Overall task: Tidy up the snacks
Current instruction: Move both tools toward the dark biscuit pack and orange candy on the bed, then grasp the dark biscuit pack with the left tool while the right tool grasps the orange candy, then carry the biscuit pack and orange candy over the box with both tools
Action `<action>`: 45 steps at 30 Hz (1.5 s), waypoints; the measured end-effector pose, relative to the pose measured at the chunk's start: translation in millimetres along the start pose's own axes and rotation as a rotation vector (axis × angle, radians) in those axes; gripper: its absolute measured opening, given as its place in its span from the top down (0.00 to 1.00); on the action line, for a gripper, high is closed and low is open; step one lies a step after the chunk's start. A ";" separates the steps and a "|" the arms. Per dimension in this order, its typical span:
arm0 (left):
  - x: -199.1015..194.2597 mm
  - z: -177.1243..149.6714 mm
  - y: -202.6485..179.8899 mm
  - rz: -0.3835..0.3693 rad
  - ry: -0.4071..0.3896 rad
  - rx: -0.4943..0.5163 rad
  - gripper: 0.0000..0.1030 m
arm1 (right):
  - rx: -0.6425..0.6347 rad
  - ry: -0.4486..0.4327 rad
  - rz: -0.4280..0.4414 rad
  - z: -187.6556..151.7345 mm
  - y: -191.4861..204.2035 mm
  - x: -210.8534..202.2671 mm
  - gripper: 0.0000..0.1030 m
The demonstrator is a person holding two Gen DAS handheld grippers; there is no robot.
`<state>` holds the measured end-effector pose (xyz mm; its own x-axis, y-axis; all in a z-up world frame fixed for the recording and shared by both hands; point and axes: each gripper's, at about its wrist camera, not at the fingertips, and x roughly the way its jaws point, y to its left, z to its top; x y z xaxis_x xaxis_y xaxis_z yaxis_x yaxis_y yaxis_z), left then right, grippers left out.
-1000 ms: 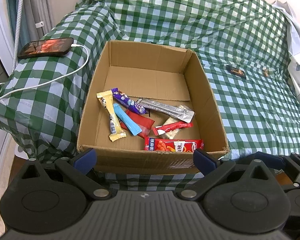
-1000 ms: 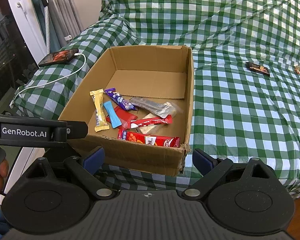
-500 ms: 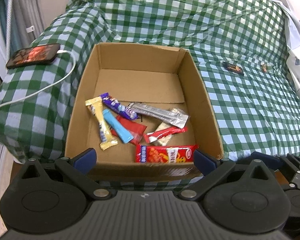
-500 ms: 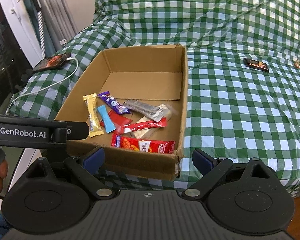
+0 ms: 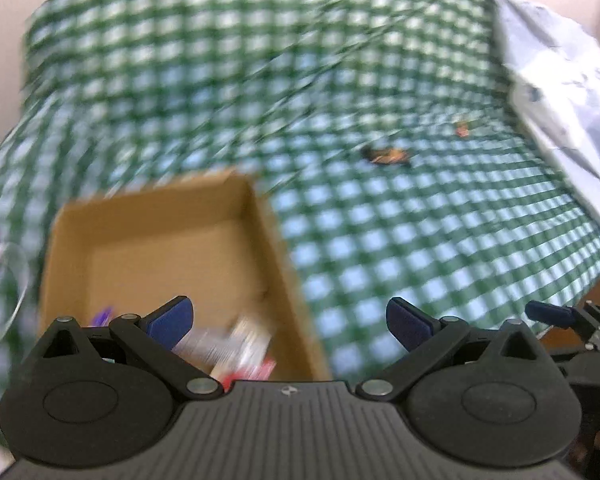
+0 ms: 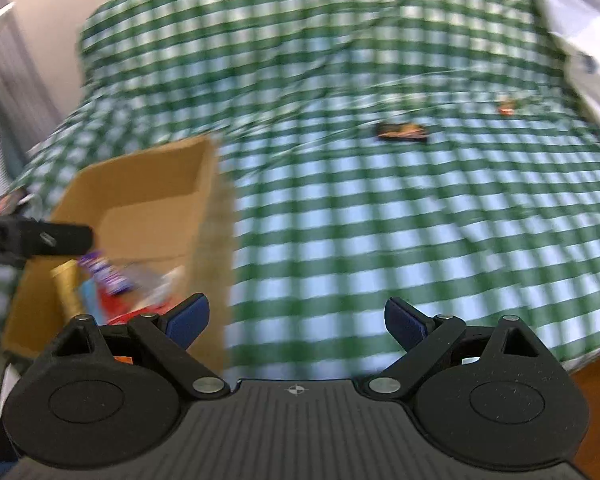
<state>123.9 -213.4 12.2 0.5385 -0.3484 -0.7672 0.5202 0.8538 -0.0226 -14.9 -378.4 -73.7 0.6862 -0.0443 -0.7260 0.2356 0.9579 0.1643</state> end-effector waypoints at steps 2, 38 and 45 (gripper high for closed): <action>20.2 30.1 -17.2 -0.043 -0.020 0.074 0.00 | 0.022 -0.023 -0.061 10.5 -40.9 8.7 0.08; 375.9 183.8 -153.7 -0.353 0.114 0.367 0.60 | 0.245 -0.246 -0.300 222.8 -392.1 338.8 0.84; 260.7 137.9 -120.2 -0.293 0.059 0.221 0.60 | 0.251 -0.275 -0.159 150.1 -307.2 235.8 0.85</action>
<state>293.2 -460.2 -96.7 0.3097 -0.5374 -0.7844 0.7808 0.6145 -0.1127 177.8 -725.7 -195.1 0.7780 -0.2936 -0.5554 0.4916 0.8351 0.2470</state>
